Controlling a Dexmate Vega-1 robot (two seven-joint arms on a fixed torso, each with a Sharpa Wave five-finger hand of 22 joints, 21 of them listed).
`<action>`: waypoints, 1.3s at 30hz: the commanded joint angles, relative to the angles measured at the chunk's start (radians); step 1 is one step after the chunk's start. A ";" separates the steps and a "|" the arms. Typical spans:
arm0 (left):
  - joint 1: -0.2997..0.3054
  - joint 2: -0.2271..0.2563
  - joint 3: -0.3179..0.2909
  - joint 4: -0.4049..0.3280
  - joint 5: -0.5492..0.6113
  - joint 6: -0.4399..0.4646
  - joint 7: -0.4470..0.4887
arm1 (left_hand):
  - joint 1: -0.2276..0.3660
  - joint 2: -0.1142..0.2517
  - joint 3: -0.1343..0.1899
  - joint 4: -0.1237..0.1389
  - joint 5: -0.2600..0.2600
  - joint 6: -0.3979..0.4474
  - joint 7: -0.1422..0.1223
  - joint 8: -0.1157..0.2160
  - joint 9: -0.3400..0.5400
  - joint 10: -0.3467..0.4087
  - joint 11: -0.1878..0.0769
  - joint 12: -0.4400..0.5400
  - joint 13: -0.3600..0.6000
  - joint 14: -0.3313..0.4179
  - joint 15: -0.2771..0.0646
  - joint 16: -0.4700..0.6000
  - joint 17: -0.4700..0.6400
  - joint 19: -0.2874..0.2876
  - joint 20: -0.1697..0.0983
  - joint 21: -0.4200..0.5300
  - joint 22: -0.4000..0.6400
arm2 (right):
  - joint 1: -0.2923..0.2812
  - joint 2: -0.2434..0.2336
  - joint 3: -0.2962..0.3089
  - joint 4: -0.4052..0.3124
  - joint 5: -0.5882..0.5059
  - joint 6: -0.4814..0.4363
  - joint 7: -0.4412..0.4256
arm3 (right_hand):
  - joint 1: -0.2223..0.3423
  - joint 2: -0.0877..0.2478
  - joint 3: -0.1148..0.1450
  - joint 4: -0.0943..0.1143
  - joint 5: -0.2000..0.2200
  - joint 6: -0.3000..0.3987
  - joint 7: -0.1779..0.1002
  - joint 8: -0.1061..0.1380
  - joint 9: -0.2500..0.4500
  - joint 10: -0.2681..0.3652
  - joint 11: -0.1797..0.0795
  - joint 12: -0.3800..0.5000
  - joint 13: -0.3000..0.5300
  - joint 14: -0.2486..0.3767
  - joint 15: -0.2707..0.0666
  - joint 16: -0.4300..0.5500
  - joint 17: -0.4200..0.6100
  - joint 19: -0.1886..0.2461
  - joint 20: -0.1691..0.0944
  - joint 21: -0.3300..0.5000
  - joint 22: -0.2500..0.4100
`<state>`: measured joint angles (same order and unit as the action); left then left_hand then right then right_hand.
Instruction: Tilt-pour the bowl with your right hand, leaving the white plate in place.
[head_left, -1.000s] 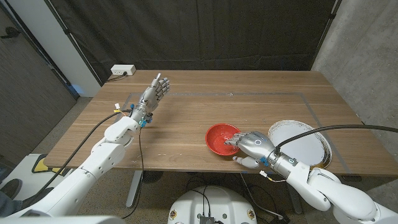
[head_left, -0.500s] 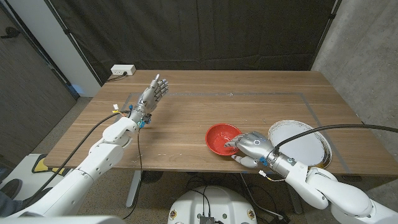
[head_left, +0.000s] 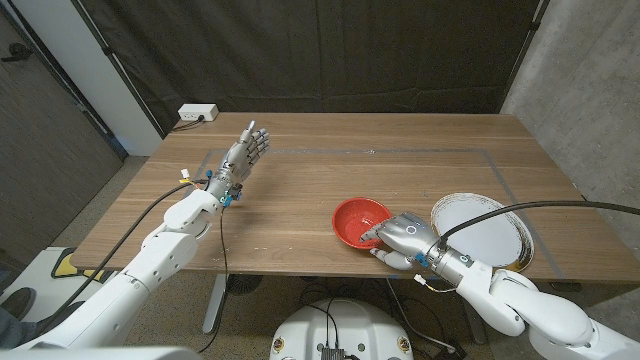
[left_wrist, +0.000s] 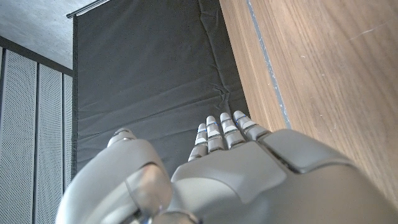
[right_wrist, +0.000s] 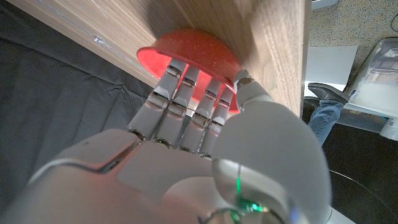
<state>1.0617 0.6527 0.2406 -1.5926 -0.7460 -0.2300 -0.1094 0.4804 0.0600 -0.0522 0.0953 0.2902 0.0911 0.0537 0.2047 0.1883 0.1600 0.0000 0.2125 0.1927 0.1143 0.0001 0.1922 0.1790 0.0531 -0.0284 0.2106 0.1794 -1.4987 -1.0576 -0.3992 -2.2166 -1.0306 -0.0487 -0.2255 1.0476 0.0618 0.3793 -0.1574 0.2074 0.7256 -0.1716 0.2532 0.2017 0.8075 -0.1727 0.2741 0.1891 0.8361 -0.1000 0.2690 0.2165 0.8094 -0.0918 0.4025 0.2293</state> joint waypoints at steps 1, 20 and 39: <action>0.009 -0.003 -0.006 0.010 -0.009 -0.003 -0.003 | 0.007 0.002 -0.005 0.003 -0.001 0.010 -0.002 -0.001 0.003 0.001 0.002 -0.003 0.004 0.010 0.000 0.002 0.006 -0.004 0.000 -0.002 0.001 | 0.025 0.015 -0.019 0.008 -0.012 0.008 -0.019 | 0.038 0.005 -0.018 0.000 -0.007 0.021 0.002 0.000 0.005 0.044 -0.003 0.014 0.007 0.051 -0.138 0.022 0.021 0.035 -0.127 0.029 0.013; 0.039 -0.007 -0.022 0.007 -0.025 -0.024 -0.003 | 0.008 0.004 -0.008 0.004 -0.003 0.011 -0.004 -0.001 0.003 0.001 0.001 -0.003 0.004 0.010 0.001 0.002 0.006 -0.004 0.002 -0.003 0.002 | 0.039 0.022 -0.035 0.010 -0.029 -0.006 0.008 | 0.103 0.014 -0.090 0.014 -0.020 0.104 0.002 0.005 0.014 0.132 -0.009 0.047 0.042 0.152 -0.136 0.053 0.064 0.088 -0.125 0.133 0.053; 0.035 -0.013 -0.023 0.019 -0.034 -0.029 -0.015 | 0.009 0.005 -0.011 0.004 -0.005 0.013 -0.003 -0.001 0.003 0.005 -0.001 -0.002 0.004 0.011 0.000 0.001 0.006 -0.003 0.007 -0.004 0.002 | 0.038 0.037 -0.038 0.003 -0.043 -0.025 0.003 | 0.151 0.039 -0.117 0.004 -0.029 0.193 0.004 0.013 0.017 0.233 -0.008 0.072 0.042 0.240 -0.140 0.070 0.082 0.138 -0.128 0.230 0.074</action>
<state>1.0972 0.6427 0.2191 -1.5791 -0.7750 -0.2561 -0.1187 0.4841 0.0637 -0.0564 0.0995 0.2902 0.0966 0.0482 0.2047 0.1882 0.1600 0.0000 0.2125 0.1927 0.1143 0.0001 0.1923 0.1841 0.0476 -0.0229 0.2066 0.1791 -1.4608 -1.0327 -0.4346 -2.2149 -1.0718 -0.0663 -0.2039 1.1627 0.0902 0.2650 -0.1417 0.1822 0.8761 -0.1538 0.2519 0.2100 0.9922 -0.1771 0.3307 0.2295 1.0361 -0.1620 0.3289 0.2946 0.9077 -0.1183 0.5879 0.2878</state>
